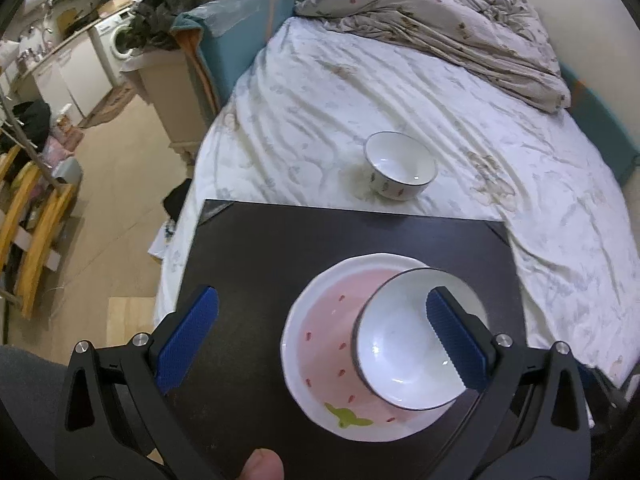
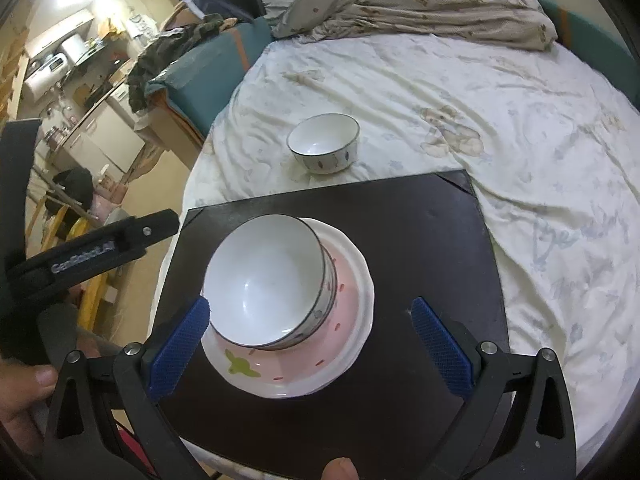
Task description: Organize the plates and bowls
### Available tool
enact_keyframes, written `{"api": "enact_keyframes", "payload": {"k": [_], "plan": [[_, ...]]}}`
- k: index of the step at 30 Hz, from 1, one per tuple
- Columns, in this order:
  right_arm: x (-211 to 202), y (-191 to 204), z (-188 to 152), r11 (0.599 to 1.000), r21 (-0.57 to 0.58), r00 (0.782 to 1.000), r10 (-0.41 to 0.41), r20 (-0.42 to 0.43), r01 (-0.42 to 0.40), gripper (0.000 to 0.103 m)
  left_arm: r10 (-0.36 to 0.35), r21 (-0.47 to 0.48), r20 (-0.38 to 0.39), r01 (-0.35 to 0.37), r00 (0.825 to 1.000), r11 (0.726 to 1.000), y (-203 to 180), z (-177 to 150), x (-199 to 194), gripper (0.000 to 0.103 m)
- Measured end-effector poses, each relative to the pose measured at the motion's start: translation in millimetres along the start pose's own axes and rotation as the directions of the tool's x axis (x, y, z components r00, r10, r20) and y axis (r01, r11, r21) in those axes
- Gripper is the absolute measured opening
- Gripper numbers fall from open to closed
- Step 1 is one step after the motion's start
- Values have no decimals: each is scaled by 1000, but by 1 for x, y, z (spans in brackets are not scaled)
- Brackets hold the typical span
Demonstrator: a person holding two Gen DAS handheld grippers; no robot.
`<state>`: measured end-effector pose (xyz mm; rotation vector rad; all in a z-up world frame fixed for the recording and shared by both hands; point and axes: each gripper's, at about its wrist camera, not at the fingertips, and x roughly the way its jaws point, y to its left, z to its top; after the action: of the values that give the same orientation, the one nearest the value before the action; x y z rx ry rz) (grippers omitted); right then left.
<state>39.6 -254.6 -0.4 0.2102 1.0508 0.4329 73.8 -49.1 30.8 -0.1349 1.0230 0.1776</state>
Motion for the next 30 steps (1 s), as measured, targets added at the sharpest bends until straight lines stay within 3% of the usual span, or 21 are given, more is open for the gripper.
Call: {"api": "enact_keyframes", "payload": {"k": [3,6,9,13,18,22,30], "plan": [[5,-15,3,995,90,999,40,-18,-38,103,-33,10,-9,33,999,999,-1,5,4,103],[10,-25,8,990,142,999,23,-23,-20,103,-35,22,-9,36,999,999,0,11,9,103],[15,-32,14,985,171,1000,8,-23,-4,103,-55,17,-16,55,998,998,5,20,17,103],[26,-42,26,975,221,999,44,-31,-36,103,-69,35,-31,70,997,997,9,33,33,103],[33,-52,46,973,230,1000,0,-10,3,103,-64,54,-33,65,997,996,15,52,49,103],[44,-62,64,956,288,998,58,0,-56,103,-84,39,-50,86,995,996,18,72,64,103],[67,-86,111,961,275,999,-36,-4,36,103,-154,48,-88,158,984,986,-3,119,95,103]]}}
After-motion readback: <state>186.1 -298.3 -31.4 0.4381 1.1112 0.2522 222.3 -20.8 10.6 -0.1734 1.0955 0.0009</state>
